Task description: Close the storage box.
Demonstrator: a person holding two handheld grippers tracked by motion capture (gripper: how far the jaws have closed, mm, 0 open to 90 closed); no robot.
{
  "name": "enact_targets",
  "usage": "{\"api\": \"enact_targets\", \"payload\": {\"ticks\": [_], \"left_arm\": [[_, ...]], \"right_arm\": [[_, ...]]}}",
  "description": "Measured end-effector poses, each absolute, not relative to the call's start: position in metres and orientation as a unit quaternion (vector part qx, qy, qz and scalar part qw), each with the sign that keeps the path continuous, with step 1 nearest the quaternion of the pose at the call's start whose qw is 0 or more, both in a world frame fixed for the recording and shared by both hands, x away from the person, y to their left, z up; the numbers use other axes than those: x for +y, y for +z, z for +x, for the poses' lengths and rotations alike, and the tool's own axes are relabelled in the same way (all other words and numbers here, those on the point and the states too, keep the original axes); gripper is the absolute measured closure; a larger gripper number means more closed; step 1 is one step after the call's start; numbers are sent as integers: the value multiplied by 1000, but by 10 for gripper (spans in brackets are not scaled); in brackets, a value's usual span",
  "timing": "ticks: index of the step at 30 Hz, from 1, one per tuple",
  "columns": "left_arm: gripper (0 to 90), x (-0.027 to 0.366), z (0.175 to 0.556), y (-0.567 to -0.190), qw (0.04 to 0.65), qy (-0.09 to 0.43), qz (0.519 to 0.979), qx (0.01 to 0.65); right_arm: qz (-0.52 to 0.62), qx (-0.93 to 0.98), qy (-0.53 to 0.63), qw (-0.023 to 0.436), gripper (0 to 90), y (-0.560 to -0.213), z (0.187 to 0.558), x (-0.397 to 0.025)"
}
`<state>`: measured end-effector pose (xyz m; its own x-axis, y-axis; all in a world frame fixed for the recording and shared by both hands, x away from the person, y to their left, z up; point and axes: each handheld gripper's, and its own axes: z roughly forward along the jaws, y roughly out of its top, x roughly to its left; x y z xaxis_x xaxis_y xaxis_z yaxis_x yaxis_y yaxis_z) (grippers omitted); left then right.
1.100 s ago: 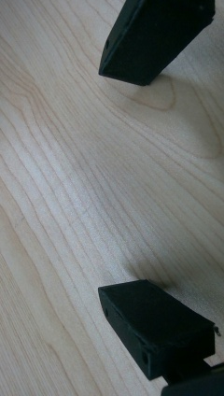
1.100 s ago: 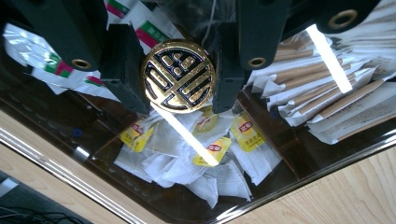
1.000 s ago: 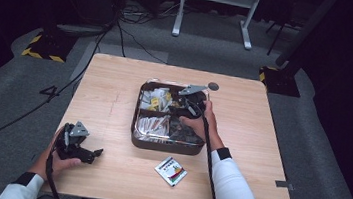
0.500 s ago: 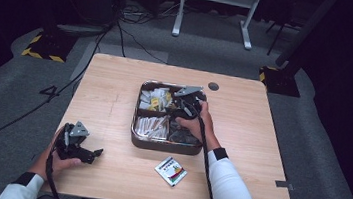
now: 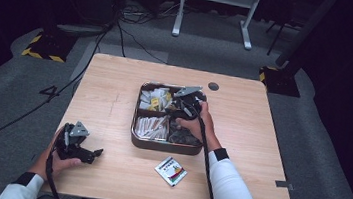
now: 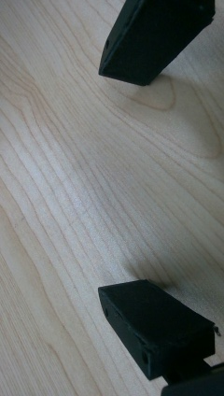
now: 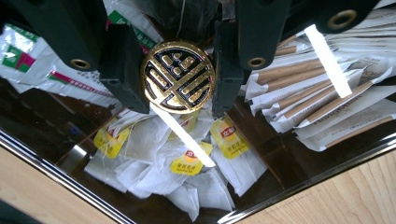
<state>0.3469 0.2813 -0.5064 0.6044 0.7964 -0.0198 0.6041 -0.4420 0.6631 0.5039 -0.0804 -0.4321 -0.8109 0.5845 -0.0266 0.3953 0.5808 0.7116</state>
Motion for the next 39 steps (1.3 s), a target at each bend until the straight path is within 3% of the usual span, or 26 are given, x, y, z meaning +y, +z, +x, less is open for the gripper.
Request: {"api": "enact_targets", "payload": {"ticks": [9,29,39], "left_arm": [[5,281,347,-506,322,149,836,419],[5,281,347,-506,322,149,835,420],[5,281,346,-507,322,149,834,422]], "right_arm": [[281,879,364,126,579,-434,504,-80],[268,878,369,147,315,-425,492,-101],[261,881,359,164,303,-424,480,-128]]}}
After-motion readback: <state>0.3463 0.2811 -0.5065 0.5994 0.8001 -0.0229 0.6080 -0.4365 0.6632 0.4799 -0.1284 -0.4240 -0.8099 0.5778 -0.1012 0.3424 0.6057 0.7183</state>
